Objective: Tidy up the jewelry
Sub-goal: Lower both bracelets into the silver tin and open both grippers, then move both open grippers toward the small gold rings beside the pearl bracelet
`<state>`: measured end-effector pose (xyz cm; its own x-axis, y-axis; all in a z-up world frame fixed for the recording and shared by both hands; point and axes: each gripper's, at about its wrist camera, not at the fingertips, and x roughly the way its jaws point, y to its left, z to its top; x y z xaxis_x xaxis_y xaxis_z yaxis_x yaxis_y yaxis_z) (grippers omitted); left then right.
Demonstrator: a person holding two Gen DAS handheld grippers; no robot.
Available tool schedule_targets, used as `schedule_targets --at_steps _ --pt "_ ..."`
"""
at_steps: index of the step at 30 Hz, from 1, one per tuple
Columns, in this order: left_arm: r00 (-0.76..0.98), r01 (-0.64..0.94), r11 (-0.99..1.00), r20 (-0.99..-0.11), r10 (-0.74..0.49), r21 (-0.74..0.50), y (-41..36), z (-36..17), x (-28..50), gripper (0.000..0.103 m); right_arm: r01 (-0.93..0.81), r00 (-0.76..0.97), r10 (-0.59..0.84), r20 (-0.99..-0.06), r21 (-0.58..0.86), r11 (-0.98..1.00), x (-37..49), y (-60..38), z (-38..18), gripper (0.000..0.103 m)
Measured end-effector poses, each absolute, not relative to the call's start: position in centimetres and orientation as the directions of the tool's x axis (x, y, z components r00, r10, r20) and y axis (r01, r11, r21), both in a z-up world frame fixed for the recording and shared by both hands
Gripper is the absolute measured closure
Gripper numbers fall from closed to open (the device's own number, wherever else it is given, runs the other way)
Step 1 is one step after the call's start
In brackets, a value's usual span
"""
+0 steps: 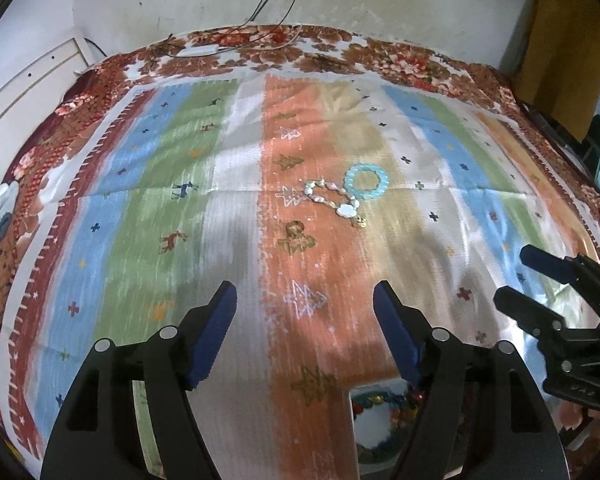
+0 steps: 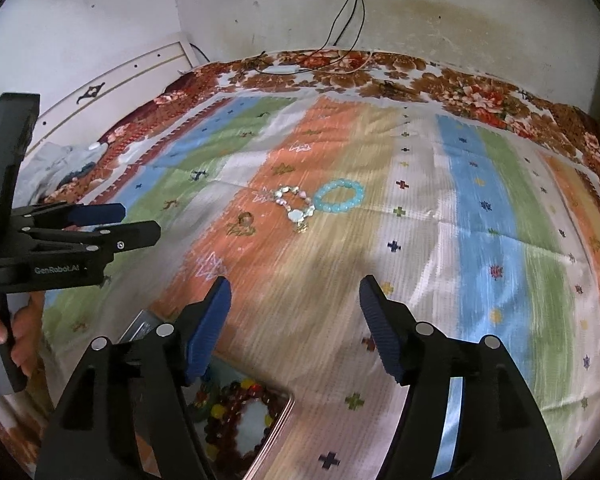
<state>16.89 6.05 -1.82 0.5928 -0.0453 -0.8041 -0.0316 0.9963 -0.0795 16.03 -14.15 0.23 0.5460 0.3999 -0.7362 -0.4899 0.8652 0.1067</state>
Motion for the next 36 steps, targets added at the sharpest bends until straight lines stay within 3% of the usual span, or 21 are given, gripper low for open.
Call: schedule_targets --at_steps 12,36 --pt "0.55 -0.08 0.992 -0.834 -0.034 -0.093 7.8 -3.6 21.0 0.03 -0.504 0.512 0.4 -0.76 0.111 0.856 20.1 -13.3 -0.7 0.03" --pt "0.508 -0.049 0.996 -0.861 -0.036 -0.07 8.6 -6.1 25.6 0.03 -0.597 0.444 0.433 -0.785 0.101 0.796 23.9 -10.2 -3.3 0.03"
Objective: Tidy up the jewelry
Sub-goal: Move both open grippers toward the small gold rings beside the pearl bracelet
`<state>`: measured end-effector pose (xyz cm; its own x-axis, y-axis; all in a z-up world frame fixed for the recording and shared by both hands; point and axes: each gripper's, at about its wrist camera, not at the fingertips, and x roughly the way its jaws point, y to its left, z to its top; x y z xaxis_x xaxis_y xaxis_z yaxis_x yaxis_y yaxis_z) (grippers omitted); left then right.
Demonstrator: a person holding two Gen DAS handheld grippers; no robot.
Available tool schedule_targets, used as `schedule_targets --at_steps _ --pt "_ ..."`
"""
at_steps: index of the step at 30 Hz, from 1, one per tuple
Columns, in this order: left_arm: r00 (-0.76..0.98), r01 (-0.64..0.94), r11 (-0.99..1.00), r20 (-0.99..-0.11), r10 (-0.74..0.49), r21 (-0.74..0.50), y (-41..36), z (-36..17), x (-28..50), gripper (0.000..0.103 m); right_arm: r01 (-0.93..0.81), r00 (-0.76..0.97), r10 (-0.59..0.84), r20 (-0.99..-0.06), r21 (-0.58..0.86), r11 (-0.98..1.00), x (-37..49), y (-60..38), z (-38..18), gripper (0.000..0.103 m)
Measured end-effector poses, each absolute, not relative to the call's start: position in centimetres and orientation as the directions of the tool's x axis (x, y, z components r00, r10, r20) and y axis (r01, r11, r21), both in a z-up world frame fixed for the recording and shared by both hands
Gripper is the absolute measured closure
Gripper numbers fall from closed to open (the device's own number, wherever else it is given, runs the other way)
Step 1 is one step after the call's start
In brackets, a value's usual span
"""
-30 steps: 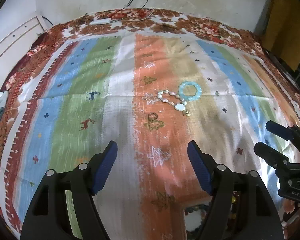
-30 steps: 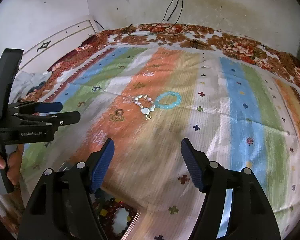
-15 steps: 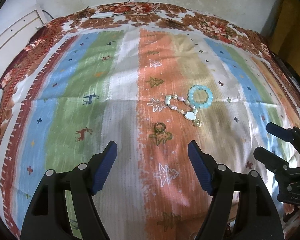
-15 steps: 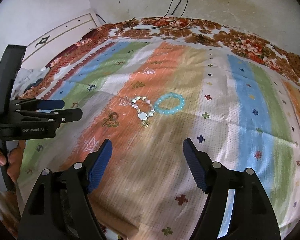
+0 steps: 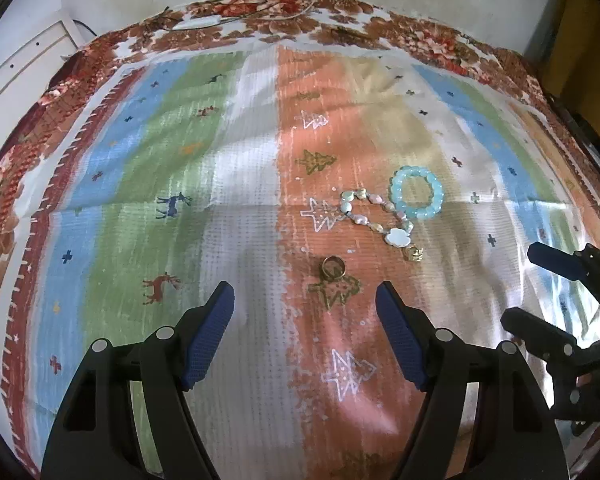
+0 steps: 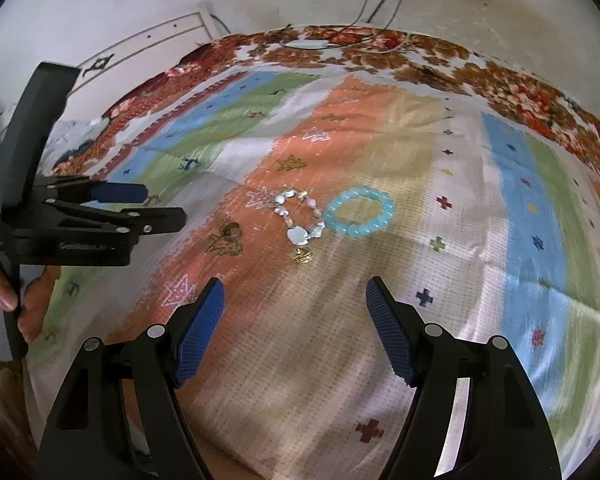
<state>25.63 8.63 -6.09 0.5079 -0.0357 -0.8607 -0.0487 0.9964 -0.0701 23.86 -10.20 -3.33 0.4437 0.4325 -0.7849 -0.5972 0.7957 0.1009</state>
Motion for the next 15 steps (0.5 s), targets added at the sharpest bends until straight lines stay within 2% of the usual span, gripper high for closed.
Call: schedule_targets --at_steps 10,15 --pt "0.483 -0.004 0.999 -0.875 -0.039 -0.047 8.2 -7.5 27.2 0.03 -0.645 0.406 0.439 -0.801 0.089 0.759 25.0 -8.9 -4.9 0.03" --pt "0.454 0.02 0.999 -0.889 -0.049 -0.045 7.8 -8.5 28.0 0.033 -0.659 0.39 0.445 -0.806 0.094 0.746 25.8 -8.5 -5.6 0.03"
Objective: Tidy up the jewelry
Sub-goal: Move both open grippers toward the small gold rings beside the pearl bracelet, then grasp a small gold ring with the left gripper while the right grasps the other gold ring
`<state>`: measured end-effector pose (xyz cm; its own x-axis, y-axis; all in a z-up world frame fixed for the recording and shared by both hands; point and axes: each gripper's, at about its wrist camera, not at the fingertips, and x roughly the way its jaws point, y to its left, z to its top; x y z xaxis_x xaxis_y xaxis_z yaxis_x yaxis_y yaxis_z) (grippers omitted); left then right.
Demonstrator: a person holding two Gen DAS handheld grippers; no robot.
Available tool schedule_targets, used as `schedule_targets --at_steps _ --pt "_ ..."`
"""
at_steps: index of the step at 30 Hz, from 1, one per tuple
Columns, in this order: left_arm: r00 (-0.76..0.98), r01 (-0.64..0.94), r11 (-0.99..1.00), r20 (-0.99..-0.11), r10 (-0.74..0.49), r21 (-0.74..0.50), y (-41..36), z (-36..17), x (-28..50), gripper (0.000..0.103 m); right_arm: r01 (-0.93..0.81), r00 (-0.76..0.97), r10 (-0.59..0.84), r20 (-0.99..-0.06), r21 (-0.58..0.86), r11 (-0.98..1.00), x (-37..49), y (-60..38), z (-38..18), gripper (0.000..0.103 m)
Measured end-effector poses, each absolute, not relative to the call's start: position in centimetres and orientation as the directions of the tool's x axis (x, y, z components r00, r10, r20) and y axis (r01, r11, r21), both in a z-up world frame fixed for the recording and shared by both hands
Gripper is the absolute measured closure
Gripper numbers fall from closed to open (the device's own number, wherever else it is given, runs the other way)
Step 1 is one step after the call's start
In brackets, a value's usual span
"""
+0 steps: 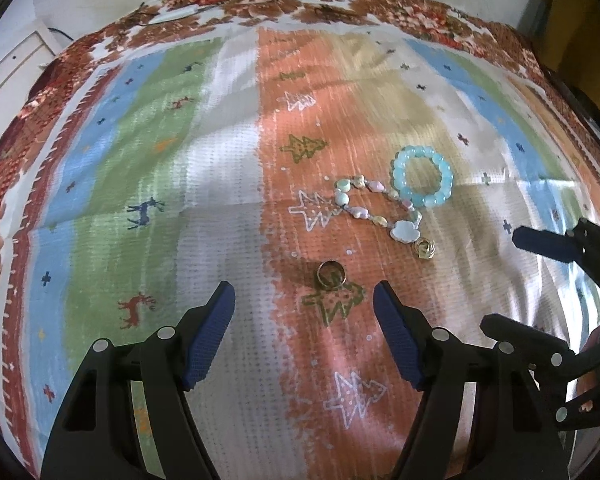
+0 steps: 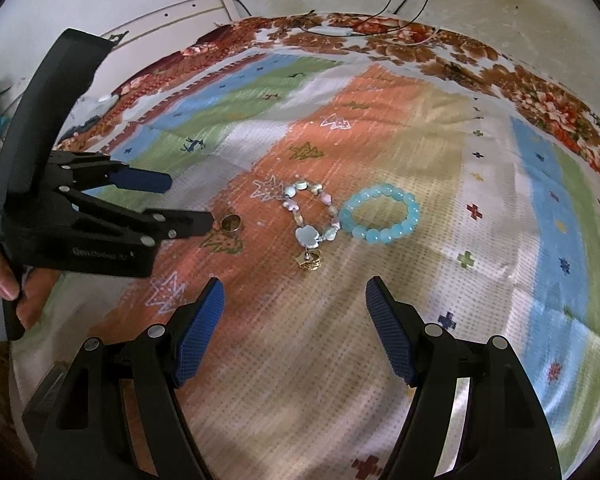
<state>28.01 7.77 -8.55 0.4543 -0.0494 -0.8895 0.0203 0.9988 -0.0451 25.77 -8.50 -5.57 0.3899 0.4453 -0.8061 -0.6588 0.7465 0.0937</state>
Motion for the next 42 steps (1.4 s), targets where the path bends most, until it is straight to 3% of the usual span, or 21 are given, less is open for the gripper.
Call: schedule_targets --at_steps 7,21,28,32,38,42 --pt "0.42 0.031 0.998 -0.906 -0.061 -0.053 7.5 -9.8 29.0 0.046 -0.67 0.366 0.434 -0.823 0.091 0.737 26.9 -7.7 -6.9 0.03" --pt "0.391 0.053 0.996 -0.917 -0.082 -0.067 7.6 -11.3 30.3 0.058 -0.69 0.355 0.427 -0.831 0.076 0.72 28.0 -6.7 -8.0 0.03" --pt "0.379 0.017 0.998 -0.923 -0.065 -0.063 8.3 -11.5 30.6 0.077 -0.69 0.337 0.432 -0.836 0.093 0.718 28.6 -6.2 -8.6 0.041" --pt "0.377 0.011 0.998 -0.924 -0.068 -0.069 8.7 -11.5 30.6 0.083 -0.691 0.333 0.434 -0.837 0.097 0.716 28.8 -6.0 -8.7 0.044" --pt "0.377 0.013 0.998 -0.924 -0.063 -0.062 8.7 -11.5 30.6 0.084 -0.696 0.323 0.433 -0.842 0.098 0.712 29.1 -5.5 -9.0 0.054" --pt "0.377 0.018 0.998 -0.924 -0.058 -0.056 8.7 -11.5 30.6 0.084 -0.695 0.318 0.419 -0.85 0.092 0.714 29.4 -5.3 -9.5 0.066"
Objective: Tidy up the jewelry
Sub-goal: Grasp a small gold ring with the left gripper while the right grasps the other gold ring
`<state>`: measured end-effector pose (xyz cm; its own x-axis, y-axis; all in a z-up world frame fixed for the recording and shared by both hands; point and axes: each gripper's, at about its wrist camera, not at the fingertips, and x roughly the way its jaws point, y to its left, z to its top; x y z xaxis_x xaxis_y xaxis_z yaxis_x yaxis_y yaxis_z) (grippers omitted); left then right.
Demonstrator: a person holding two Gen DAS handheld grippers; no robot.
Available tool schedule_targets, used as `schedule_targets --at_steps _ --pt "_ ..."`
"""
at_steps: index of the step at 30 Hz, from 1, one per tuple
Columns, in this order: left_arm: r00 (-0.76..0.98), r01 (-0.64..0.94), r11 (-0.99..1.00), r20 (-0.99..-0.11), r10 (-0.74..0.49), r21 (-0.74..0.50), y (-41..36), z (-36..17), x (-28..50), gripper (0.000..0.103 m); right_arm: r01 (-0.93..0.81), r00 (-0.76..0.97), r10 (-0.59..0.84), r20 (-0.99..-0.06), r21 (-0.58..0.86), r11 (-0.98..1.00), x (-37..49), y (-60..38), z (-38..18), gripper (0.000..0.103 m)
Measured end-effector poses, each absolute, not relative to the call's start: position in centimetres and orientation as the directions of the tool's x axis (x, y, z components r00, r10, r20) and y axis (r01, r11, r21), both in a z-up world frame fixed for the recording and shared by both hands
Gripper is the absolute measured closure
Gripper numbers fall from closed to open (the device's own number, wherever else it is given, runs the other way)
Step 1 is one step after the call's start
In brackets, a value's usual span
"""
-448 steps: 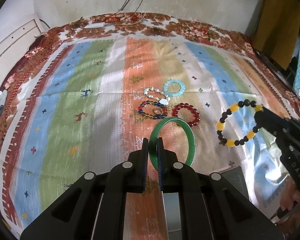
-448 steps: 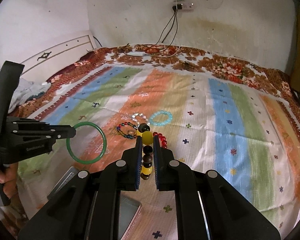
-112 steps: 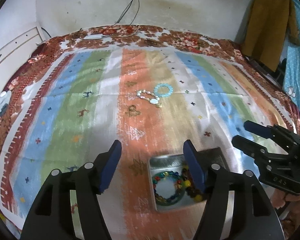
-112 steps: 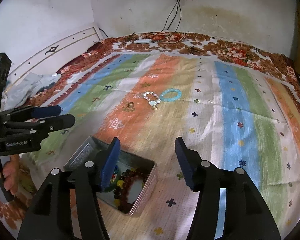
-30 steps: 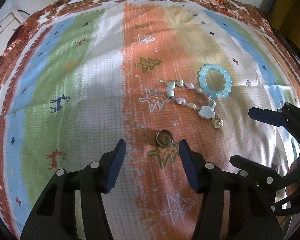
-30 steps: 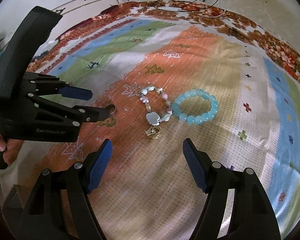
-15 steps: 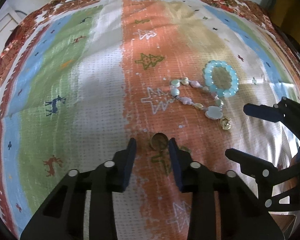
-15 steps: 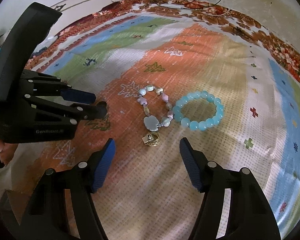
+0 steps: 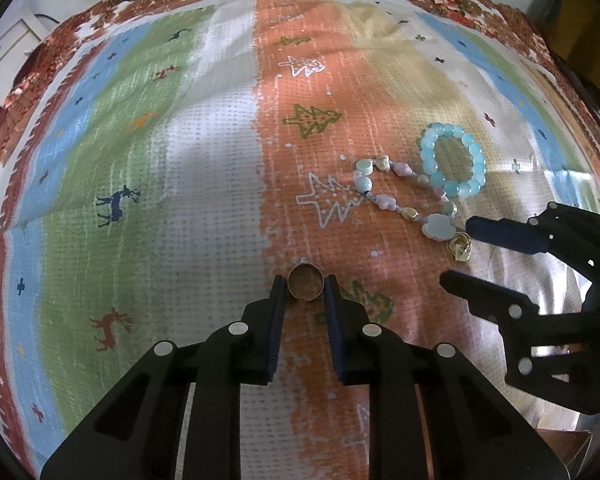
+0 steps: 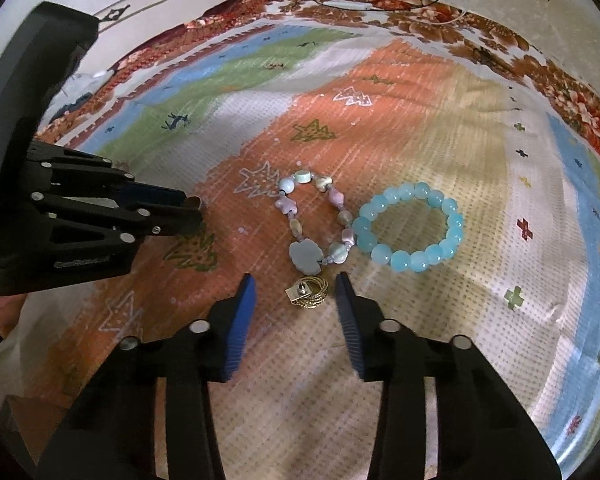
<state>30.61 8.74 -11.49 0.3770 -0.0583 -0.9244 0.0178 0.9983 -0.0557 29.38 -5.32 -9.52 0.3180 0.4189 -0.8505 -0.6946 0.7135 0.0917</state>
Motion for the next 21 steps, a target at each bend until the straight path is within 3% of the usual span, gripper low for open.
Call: schedule_targets --at_steps 5,21 --pt "0.377 0.024 0.998 -0.924 -0.056 -0.051 8.6 -11.5 30.6 0.084 -0.68 0.317 0.411 -0.855 0.097 0.727 29.8 -5.7 -9.8 0.084" --pt "0.395 0.031 0.998 -0.916 -0.066 -0.059 8.6 -10.6 30.2 0.084 -0.692 0.342 0.419 -0.841 0.076 0.718 28.8 -5.9 -8.7 0.084"
